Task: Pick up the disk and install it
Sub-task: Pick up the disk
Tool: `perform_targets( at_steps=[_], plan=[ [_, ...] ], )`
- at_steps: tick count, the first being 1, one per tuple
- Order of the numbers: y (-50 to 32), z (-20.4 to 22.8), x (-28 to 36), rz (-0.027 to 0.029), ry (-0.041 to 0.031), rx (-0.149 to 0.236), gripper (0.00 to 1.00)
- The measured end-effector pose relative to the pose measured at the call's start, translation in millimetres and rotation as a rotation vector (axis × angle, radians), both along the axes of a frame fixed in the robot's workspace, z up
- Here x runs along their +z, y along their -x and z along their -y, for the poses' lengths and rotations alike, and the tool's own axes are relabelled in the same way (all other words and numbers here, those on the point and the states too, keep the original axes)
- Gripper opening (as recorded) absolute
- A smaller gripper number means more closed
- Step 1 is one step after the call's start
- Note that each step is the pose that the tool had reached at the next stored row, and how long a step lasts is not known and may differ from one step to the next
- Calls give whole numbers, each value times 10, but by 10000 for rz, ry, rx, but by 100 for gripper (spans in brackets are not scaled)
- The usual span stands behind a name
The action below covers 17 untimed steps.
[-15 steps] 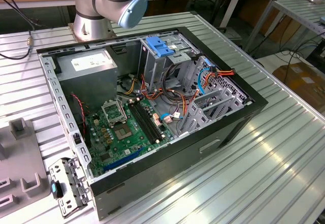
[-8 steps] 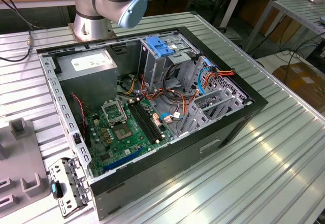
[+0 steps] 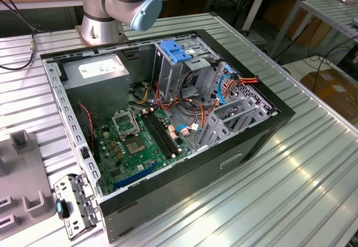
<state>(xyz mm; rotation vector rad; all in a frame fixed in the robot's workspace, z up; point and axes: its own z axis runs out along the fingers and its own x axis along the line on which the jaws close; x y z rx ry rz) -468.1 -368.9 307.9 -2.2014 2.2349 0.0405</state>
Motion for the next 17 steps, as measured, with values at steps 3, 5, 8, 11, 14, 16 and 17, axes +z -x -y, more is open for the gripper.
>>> perform_targets(
  at_steps=[3, 5, 8, 11, 14, 16, 17],
  plan=[
    [0, 0, -54, 45, -1, 0, 51],
    [0, 0, -56, 41, 2, 0, 51],
    [0, 0, -69, 50, -2, 0, 51],
    [0, 0, -98, 47, -1, 0, 51],
    [0, 0, -113, 43, 2, 0, 51],
    [0, 0, -118, 46, 0, 0, 51],
    [0, 0, -120, 45, 0, 0, 51]
  ],
)
